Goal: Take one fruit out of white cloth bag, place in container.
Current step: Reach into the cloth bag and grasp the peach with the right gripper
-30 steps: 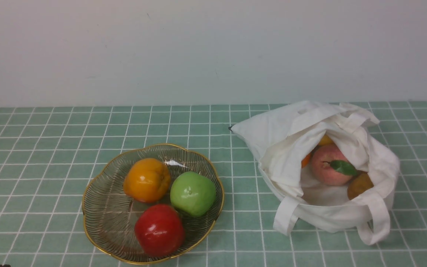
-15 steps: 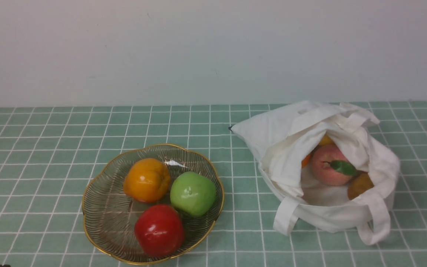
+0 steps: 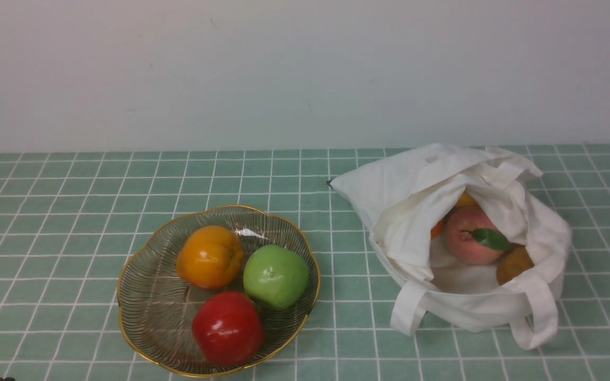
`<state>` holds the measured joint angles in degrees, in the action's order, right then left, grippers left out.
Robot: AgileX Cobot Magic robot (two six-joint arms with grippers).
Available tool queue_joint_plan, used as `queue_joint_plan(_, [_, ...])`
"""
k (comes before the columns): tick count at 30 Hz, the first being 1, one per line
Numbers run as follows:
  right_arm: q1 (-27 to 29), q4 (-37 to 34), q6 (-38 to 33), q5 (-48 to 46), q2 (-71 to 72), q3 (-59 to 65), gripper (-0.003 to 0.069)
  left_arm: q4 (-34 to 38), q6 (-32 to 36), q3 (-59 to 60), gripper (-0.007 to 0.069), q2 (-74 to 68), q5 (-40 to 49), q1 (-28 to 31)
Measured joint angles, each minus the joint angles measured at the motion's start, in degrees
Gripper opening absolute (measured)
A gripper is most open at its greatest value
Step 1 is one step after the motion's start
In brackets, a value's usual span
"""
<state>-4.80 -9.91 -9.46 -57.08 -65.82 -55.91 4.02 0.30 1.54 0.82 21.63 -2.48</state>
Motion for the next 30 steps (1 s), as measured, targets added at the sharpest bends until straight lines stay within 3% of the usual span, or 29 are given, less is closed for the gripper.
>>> queue_joint_plan(5, [-7.7, 1.3, -3.7, 1.0, -13.0, -4.8, -0.0011, 0.0, 0.0, 0.0, -0.0008, 0.0, 0.0, 0.0])
queue_joint_plan(6, [-11.8, 6.6, -2.2, 2.6, -18.5, -6.7, -0.0011, 0.0, 0.0, 0.0, -0.0008, 0.0, 0.0, 0.0])
queue_joint_plan(10, [-16.3, 14.9, 2.0, 5.5, -24.0, -8.4, -0.0009, 0.0, 0.0, 0.0, -0.0008, 0.0, 0.0, 0.0])
queue_joint_plan(17, [-18.6, 30.0, 10.9, 14.1, -34.3, -8.7, 0.0048, 0.0, 0.0, 0.0, -0.0008, 0.0, 0.0, 0.0])
queue_joint_plan(20, [-18.6, 32.0, 11.7, 16.7, -36.2, -8.7, 0.0114, 0.0, 0.0, 0.0, -0.0008, 0.0, 0.0, 0.0])
queue_joint_plan(26, [-18.6, 35.8, 11.9, 24.3, -37.1, -8.7, 0.0413, 0.0, 0.0, 0.0, -0.0008, 0.0, 0.0, 0.0])
queue_joint_plan(30, [-18.7, 40.2, 12.0, 25.3, -38.6, -8.7, 0.0549, 0.0, 0.0, 0.0, -0.0008, 0.0, 0.0, 0.0])
